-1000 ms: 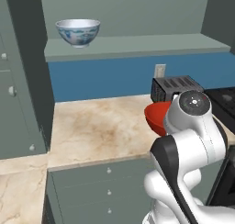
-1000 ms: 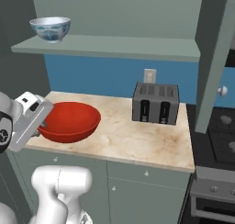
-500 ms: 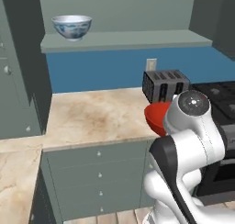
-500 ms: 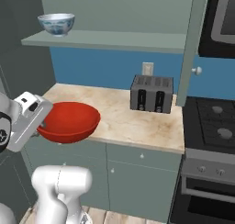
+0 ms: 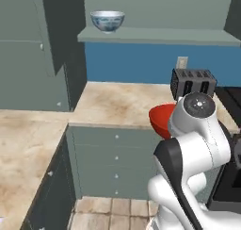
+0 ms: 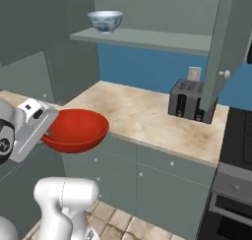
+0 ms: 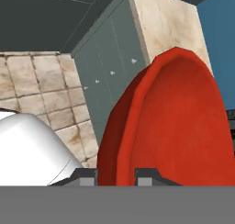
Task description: Pick up the bowls from the cabinet and place each bowl in front of a stool on the dining counter.
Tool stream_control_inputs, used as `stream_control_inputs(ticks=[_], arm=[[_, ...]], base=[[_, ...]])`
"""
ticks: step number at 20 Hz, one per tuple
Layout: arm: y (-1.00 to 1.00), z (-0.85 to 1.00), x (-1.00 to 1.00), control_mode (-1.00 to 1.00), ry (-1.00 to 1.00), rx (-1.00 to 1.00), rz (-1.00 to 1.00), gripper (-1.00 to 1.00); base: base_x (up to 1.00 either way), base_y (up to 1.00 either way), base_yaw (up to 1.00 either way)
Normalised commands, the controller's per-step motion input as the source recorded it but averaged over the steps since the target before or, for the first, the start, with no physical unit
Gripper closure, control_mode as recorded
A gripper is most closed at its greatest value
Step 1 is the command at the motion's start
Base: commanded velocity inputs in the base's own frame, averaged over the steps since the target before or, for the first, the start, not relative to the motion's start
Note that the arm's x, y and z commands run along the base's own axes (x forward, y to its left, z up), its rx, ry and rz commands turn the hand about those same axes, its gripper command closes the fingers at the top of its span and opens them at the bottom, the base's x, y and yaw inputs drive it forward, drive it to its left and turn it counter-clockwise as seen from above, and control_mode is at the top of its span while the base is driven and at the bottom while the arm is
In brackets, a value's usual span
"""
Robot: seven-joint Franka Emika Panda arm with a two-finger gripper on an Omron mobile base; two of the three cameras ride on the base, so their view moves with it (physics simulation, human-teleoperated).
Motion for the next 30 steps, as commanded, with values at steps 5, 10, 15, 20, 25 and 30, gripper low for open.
stream_control_inputs(ticks=[5, 10, 15, 20, 25, 30], arm=[[0.00, 0.00, 0.00, 1.00, 0.00, 0.00, 0.00, 1.00], [0.00, 0.00, 0.00, 1.00, 0.00, 0.00, 0.00, 1.00], [0.00, 0.00, 0.00, 1.00, 0.00, 0.00, 0.00, 1.00], [0.00, 0.00, 0.00, 1.00, 0.00, 0.00, 0.00, 1.00], [0.00, 0.00, 0.00, 1.00, 0.00, 0.00, 0.00, 1.00], [0.00, 0.00, 0.00, 1.00, 0.00, 0.00, 0.00, 1.00]], base=[[-0.72, -0.16, 0.52], [-0.79, -0.19, 0.56], [-0.82, -0.09, 0.60], [-0.84, 0.00, 0.69], [-0.84, 0.11, 0.71], [-0.67, 0.61, 0.61]])
